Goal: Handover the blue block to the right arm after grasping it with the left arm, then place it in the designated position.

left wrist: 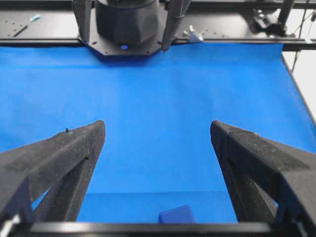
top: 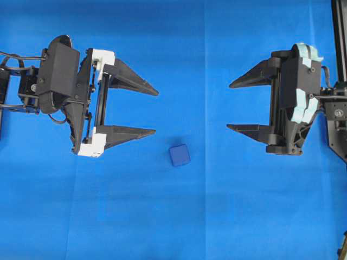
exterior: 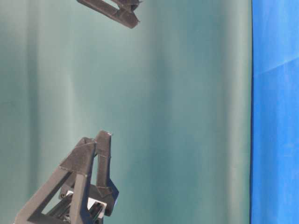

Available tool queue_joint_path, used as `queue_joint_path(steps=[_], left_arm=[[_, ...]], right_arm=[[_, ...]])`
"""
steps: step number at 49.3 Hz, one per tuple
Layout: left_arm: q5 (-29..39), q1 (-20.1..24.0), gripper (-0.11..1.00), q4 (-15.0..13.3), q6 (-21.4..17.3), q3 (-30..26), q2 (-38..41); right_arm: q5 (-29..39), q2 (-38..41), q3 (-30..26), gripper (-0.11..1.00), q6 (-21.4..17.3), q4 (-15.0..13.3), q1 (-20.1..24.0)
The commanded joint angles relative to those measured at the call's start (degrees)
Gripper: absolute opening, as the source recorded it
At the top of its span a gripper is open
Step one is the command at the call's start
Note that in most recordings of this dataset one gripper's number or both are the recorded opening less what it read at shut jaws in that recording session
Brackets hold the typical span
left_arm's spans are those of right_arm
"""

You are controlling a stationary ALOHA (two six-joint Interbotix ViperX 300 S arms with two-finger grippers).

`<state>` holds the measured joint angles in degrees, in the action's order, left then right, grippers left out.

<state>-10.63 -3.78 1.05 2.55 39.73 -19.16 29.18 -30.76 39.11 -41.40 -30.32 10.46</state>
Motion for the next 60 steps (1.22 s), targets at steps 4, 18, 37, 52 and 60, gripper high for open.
queue_joint_path(steps=[4, 18, 37, 52, 60], left_arm=[[-0.4, 0.2, 0.91, 0.1, -0.1, -0.8, -1.1], [-0.7, 0.2, 0.91, 0.1, -0.1, -0.9, -1.1], [-0.7, 0.2, 0.91, 0.1, -0.1, -0.9, -1.1], [-0.7, 0.2, 0.91, 0.1, -0.1, -0.9, -1.1], [-0.8, 0.2, 0.91, 0.1, -0.1, -0.9, -1.1]], right_arm=[[-2.5, -0.5, -0.5, 0.89, -0.3, -0.8, 0.1], [-12.3, -1.8, 2.1, 0.89, -0.4, -2.2, -2.8], [-24.0, -3.0, 6.7, 0.88, -0.4, -2.8, -6.5], [-24.1, -2.9, 6.8, 0.88, -0.4, -2.8, -6.5], [-24.2, -2.9, 6.7, 0.88, -0.4, -2.8, -6.4]])
